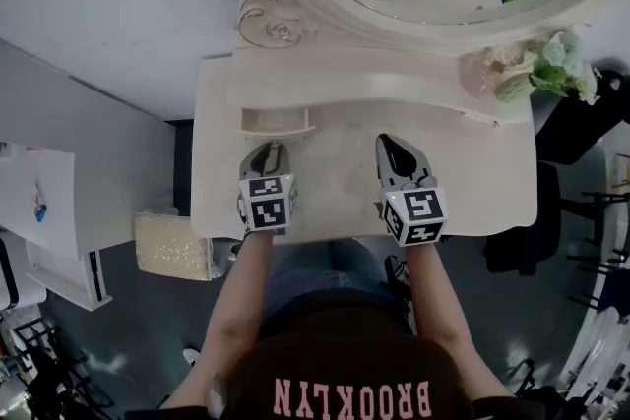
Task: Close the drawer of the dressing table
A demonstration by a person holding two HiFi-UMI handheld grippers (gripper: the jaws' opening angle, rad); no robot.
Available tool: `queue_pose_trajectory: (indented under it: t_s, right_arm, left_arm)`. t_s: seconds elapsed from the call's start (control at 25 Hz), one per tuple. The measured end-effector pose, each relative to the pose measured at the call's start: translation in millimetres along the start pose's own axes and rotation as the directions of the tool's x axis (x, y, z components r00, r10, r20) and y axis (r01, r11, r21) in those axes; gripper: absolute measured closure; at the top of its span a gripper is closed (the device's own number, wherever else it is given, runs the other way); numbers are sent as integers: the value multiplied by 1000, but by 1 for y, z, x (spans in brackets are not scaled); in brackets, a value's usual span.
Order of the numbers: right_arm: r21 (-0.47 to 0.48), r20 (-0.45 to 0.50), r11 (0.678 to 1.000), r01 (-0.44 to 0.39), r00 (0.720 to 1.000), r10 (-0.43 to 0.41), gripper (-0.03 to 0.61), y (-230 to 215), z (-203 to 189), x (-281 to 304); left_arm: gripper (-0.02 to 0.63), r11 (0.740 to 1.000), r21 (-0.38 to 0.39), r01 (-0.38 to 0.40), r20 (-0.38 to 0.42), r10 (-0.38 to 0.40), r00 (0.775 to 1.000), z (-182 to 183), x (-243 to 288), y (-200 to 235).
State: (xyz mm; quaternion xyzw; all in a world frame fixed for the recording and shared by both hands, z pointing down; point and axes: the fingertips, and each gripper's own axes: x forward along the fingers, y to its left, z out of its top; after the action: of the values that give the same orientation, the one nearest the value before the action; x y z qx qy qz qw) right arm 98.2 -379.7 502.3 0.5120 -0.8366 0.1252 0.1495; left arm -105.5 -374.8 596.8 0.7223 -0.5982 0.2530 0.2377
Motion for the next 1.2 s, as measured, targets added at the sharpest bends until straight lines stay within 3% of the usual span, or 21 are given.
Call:
queue_pose_trajectory:
  t_s: [1.2]
  right_arm:
    - [35, -4, 999, 14, 1000, -14, 580, -19, 8, 30]
  left_arm:
    - [531, 1000, 0, -6, -22, 6, 1000, 24, 34, 9]
